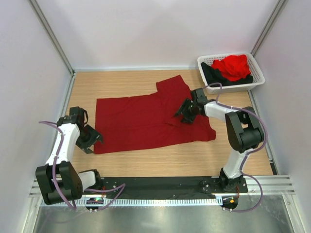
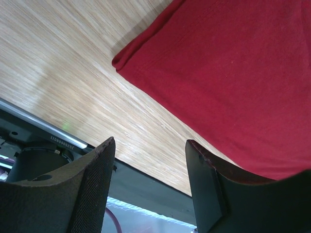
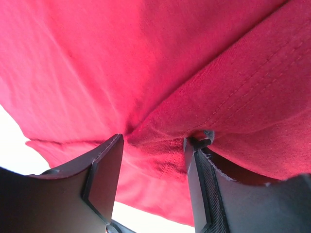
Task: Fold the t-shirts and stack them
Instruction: Fold the tshirt
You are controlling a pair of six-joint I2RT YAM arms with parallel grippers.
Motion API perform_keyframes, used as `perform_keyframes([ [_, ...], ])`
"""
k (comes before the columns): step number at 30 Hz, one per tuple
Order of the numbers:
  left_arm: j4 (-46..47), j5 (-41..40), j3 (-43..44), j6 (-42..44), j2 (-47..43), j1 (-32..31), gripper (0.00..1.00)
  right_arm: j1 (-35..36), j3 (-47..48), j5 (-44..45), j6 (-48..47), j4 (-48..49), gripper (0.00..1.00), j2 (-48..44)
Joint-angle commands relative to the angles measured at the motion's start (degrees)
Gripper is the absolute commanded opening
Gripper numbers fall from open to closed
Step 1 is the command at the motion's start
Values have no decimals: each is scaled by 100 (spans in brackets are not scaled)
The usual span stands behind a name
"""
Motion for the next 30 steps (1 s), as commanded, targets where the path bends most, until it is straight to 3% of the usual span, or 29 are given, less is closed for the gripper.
perform_keyframes([
  [1,56,17,22,129,-119,-11,61,31,829,-20,130,540,60,372],
  [5,73,9,14,138,-119,-11,60,39,1577,-116,263,585,63,671],
  [9,91,44,57,129,-93,-11,60,39,2273,-187,0,-29,66,769],
  [12,117,35,119,137,-75,-11,60,31,2142,-117,-255,-83,73,585],
  [20,214,105,137,243,-40,-11,61,39,1912,611,-1133,-1039,73,224],
  [24,459,456,172,435,-66,-20,68,74,2054,1103,-1530,-2234,73,49],
  [27,609,624,312,594,48,-99,71,118,1948,1569,-1653,-2701,73,-206],
  [29,583,563,522,673,258,-238,82,145,1869,1807,-1706,-2895,73,-364],
  [30,548,440,610,726,320,-326,82,145,1843,1921,-1767,-3053,75,-399],
])
